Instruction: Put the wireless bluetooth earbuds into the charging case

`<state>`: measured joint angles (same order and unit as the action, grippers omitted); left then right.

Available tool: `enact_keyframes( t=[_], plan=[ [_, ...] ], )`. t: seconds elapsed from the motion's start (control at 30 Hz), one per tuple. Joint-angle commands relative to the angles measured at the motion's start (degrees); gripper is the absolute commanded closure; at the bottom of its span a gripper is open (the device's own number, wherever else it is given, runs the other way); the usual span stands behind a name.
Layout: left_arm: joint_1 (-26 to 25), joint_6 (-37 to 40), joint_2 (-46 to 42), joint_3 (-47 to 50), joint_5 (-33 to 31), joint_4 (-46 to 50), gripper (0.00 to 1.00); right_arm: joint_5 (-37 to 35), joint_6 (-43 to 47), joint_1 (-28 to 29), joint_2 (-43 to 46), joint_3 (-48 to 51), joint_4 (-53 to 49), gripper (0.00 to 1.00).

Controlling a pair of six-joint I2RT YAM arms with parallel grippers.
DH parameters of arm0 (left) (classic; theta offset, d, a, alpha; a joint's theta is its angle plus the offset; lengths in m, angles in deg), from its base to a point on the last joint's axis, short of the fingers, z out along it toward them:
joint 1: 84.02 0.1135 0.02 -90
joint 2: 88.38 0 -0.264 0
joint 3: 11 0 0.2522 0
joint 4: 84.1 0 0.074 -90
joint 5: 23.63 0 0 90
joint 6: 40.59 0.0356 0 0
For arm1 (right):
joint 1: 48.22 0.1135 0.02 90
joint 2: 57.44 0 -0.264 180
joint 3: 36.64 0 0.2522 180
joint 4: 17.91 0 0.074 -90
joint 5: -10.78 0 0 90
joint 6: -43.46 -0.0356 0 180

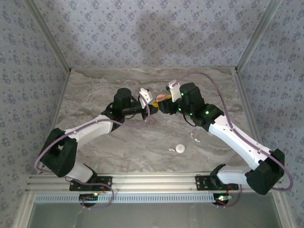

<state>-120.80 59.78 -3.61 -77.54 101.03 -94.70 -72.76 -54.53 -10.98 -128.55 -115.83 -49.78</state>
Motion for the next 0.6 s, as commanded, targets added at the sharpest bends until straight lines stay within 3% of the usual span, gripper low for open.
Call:
enact_keyframes(
  t=[0.0, 0.37, 0.57],
  plan=[
    [-0.30, -1.05, -0.84, -2.07, 1.47, -2.60, 0.82, 3.24, -1.45, -0.65, 1.48, 0.04, 0.97, 0.44],
    [-0.23, -0.88, -0.65, -2.23, 1.56, -1.44, 0.82, 10.04, -4.73, -3.27, 2.52, -0.53, 3.41, 0.41],
    [-0.27, -0.79, -0.41, -2.51, 2.61, -0.36, 0.82, 10.16, -7.47, -5.35, 5.05, 0.09, 4.11, 0.52]
  ],
)
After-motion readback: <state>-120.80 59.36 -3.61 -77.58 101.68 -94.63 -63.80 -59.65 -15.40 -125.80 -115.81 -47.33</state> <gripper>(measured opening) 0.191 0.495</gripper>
